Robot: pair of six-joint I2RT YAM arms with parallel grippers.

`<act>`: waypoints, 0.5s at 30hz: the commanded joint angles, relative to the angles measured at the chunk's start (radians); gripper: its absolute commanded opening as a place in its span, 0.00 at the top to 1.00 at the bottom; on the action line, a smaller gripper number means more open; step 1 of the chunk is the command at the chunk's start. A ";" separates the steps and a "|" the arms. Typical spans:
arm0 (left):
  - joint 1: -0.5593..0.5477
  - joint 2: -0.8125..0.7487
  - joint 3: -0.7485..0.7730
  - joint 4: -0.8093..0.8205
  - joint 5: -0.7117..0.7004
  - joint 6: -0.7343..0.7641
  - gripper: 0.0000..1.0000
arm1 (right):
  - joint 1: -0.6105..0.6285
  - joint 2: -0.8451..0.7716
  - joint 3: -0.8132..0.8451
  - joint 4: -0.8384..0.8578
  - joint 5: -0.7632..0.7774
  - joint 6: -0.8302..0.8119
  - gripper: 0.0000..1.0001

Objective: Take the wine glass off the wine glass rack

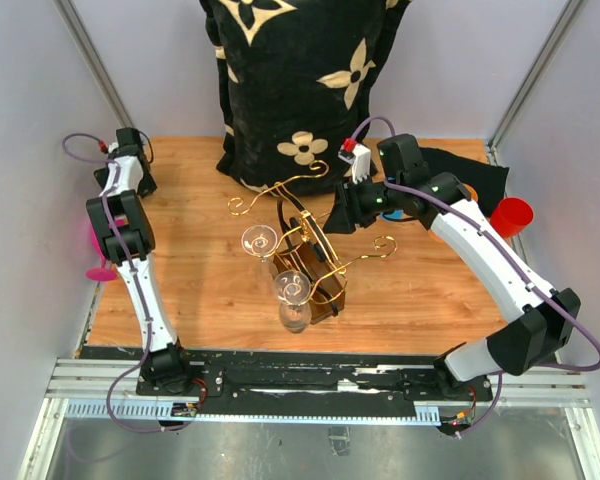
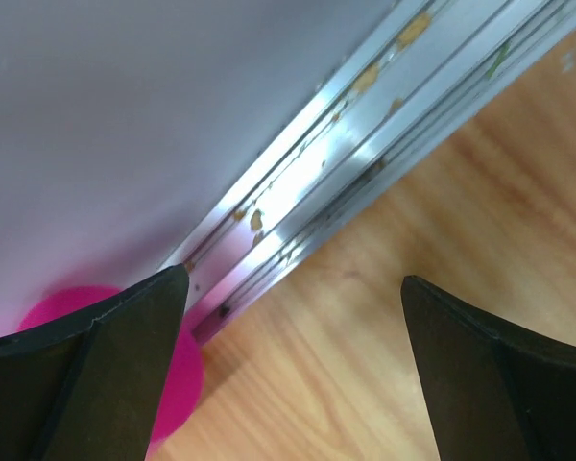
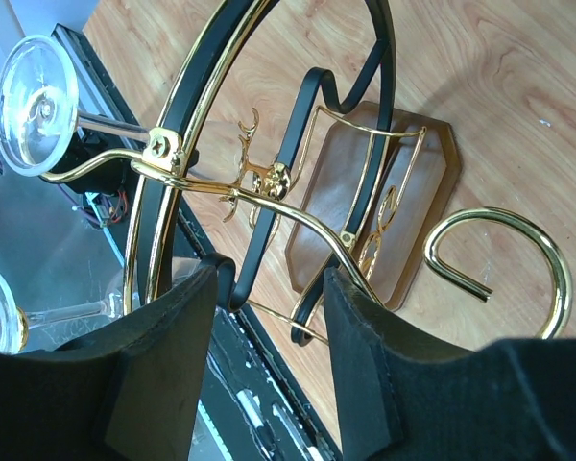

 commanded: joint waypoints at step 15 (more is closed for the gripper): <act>-0.032 -0.265 -0.381 -0.004 -0.107 -0.088 0.00 | -0.010 -0.065 -0.028 0.044 -0.012 0.011 0.48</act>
